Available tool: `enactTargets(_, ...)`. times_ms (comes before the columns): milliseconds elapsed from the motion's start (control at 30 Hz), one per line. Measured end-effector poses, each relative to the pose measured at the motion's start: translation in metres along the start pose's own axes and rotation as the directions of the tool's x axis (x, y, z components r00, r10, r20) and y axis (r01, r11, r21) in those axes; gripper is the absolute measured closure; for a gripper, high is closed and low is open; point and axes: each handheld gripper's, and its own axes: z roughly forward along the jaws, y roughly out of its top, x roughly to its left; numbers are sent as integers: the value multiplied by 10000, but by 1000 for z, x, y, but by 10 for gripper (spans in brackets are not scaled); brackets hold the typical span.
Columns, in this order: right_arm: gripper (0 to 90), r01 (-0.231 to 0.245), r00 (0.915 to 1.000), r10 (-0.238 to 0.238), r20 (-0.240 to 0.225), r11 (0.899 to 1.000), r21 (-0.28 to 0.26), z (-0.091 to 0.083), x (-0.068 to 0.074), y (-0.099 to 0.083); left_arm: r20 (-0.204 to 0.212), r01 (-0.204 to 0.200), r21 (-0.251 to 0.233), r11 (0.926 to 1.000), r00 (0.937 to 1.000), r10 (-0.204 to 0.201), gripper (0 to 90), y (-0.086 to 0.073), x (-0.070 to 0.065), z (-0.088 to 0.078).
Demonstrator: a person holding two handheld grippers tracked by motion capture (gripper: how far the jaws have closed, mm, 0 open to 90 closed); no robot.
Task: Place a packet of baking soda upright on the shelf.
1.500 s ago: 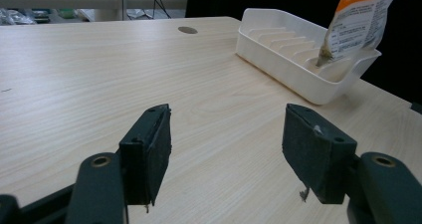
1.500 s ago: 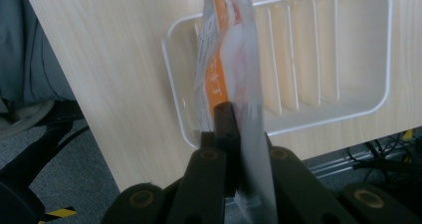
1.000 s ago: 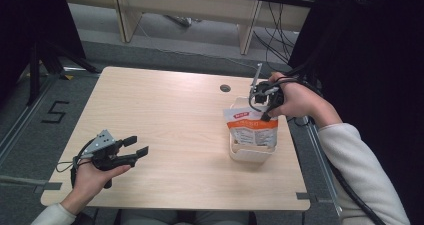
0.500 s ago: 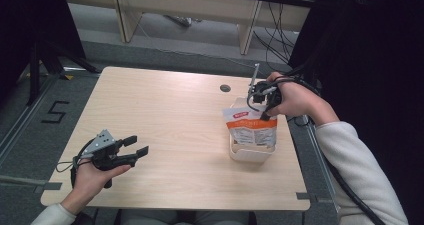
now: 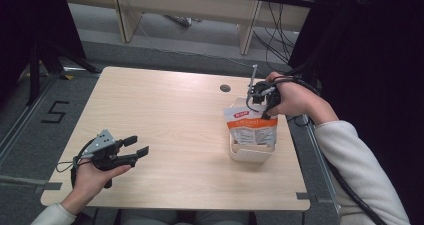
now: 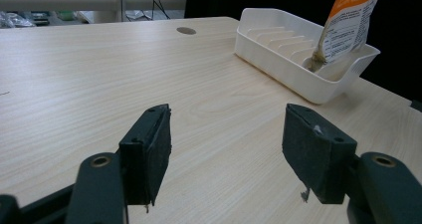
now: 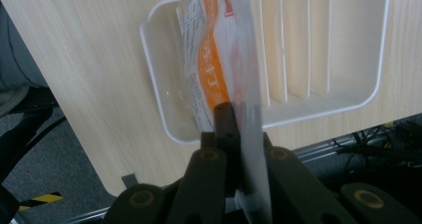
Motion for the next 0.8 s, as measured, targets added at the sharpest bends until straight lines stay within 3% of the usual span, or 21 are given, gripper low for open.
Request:
enactTargets(33, 900, -203, 9997, 202, 129, 9998, 24, -1, 1, 1, -1, 5, -9, 10000, 10000, -5, 352, 0, 0, 0)
enactTargets(133, 900, 57, 9999, -52, 158, 9995, -311, 3, -1, 1, 86, 7, -44, 10000, 10000, -6, 352, 0, 0, 0)
enactTargets(167, 900, -71, 10000, 70, -10, 9997, -236, 3, 0, 1, 19, -12, -9, 10000, 10000, 12, 352, 0, 0, 0)
enactTargets(567, 900, 13, 9999, -14, -109, 9999, -118, 15, -1, 0, 28, -152, 22, 9999, 9999, 152, 352, 0, 0, 0)
enactTargets(633, 900, -145, 9998, 145, -111, 9999, -19, 18, -1, 0, 34, -157, 14, 9999, 9999, 157, 352, 0, 0, 0)
enactTargets(667, 900, 116, 9999, -117, -126, 9999, -112, 20, -2, 1, 38, -141, 14, 9999, 9999, 141, 352, 0, 0, 0)
enactTargets(733, 900, -285, 9995, 285, -160, 9996, -7, 21, 0, 1, 39, -135, 6, 9999, 9999, 135, 352, 0, 0, 0)
enactTargets(800, 900, -328, 9992, 329, -211, 9994, 55, 22, 0, 1, 38, -139, 10, 9999, 9999, 139, 352, 0, 0, 0)
